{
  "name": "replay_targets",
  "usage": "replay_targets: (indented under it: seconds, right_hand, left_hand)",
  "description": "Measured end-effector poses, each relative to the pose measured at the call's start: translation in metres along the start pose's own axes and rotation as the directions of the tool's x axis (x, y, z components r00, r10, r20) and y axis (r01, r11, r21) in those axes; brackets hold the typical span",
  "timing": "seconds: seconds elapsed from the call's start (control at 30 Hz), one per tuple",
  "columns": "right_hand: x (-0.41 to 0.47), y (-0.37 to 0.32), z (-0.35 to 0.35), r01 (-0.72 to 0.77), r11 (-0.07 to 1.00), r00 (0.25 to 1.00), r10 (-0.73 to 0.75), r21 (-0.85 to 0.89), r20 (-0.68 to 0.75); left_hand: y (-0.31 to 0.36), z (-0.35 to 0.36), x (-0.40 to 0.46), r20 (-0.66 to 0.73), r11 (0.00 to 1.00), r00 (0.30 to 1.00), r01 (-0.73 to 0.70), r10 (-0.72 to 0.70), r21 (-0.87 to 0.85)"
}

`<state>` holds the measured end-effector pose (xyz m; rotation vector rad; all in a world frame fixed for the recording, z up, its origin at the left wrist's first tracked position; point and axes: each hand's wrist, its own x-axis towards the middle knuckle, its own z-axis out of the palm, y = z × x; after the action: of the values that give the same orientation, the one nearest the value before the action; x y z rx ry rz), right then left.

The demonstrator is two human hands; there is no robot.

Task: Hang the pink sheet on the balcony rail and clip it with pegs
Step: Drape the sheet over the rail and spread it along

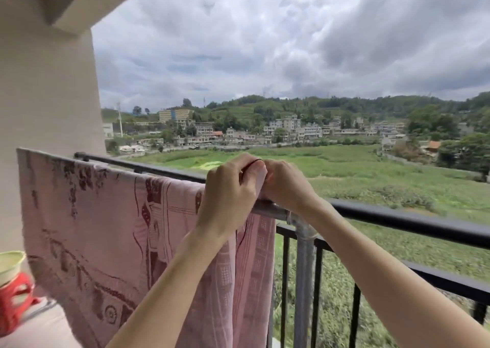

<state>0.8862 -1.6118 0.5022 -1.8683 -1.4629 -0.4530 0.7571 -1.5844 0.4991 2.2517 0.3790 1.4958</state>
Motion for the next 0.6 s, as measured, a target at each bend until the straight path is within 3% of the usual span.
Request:
replay_targets:
  seconds: [0.07,0.3,0.43,0.6]
  right_hand:
    - [0.000,0.010,-0.004,-0.039,0.998,0.999,0.038,-0.051,-0.021]
    - [-0.019,0.054,-0.045,-0.230,0.968,0.967,0.217,0.095,0.132]
    - [-0.041,0.070,-0.056,-0.317,0.947,0.938,0.305,0.048,0.164]
    - [-0.078,0.085,-0.043,-0.402,0.913,0.914,0.396,0.068,0.091]
  left_hand:
    - [0.007,0.003,0.002,-0.005,0.999,1.000,-0.022,0.023,0.030]
    - [0.010,0.015,-0.009,-0.009,0.987,1.000,-0.028,0.030,0.156]
    - [0.017,0.030,-0.018,0.040,0.981,0.996,-0.082,0.076,0.176]
    - [0.018,0.048,-0.051,0.071,0.974,0.992,-0.119,0.107,0.192]
